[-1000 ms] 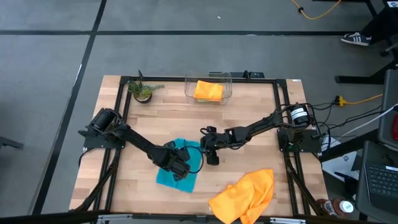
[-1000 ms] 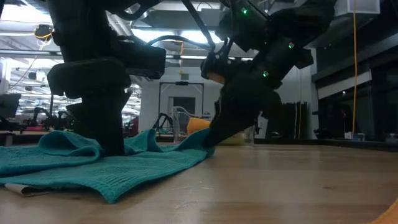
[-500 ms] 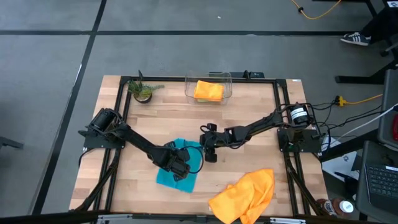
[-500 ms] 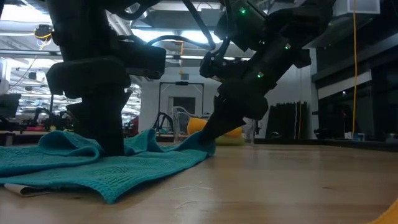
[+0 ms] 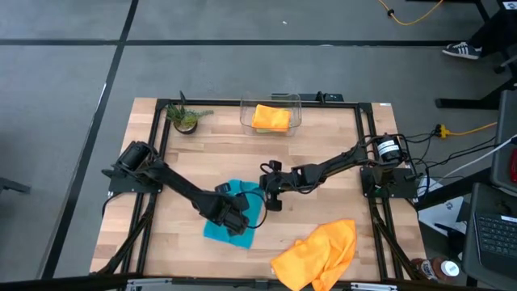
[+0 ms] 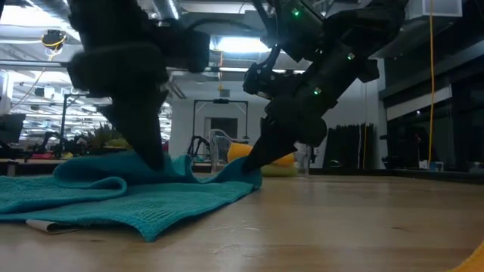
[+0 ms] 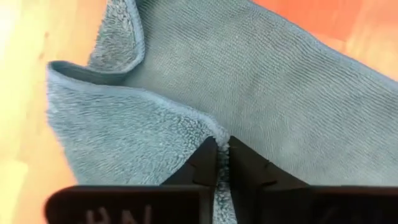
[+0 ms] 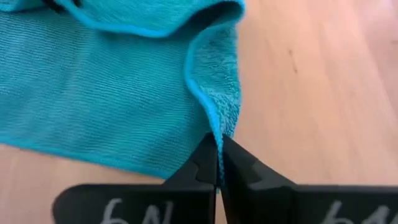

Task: Fold microfiber towels
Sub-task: Fold the blue microfiber cloth

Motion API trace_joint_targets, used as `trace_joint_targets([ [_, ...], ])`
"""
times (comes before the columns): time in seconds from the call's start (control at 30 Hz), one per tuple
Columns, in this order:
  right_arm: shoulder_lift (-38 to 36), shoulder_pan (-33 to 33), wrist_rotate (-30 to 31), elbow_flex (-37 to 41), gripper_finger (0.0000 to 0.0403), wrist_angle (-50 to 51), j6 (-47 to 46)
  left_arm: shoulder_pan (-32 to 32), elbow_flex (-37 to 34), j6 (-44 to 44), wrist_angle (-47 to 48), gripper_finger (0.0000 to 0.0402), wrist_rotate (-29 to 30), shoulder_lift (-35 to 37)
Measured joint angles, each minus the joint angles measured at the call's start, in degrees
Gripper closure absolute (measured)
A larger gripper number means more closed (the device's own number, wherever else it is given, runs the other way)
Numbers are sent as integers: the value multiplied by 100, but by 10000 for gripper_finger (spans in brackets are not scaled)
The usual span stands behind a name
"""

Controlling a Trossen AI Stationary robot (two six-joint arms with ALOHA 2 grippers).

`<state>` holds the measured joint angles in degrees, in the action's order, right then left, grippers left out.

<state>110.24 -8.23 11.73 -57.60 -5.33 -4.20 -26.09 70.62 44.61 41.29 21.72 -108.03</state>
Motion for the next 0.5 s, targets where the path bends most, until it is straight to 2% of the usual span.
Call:
trace_joint_targets([
  [0.13, -133, -77, 518, 0, 398, 178, 11, -68, 363, 9, 771, 398, 67, 0],
  [0.27, -610, -221, 1121, -7, 399, 758, 154, -151, 964, 192, 2141, 400, 422, 0],
  [0.5, -2158, -469, 2022, -7, 401, 1679, 431, -158, 2459, 431, 4830, 401, 1658, 0],
])
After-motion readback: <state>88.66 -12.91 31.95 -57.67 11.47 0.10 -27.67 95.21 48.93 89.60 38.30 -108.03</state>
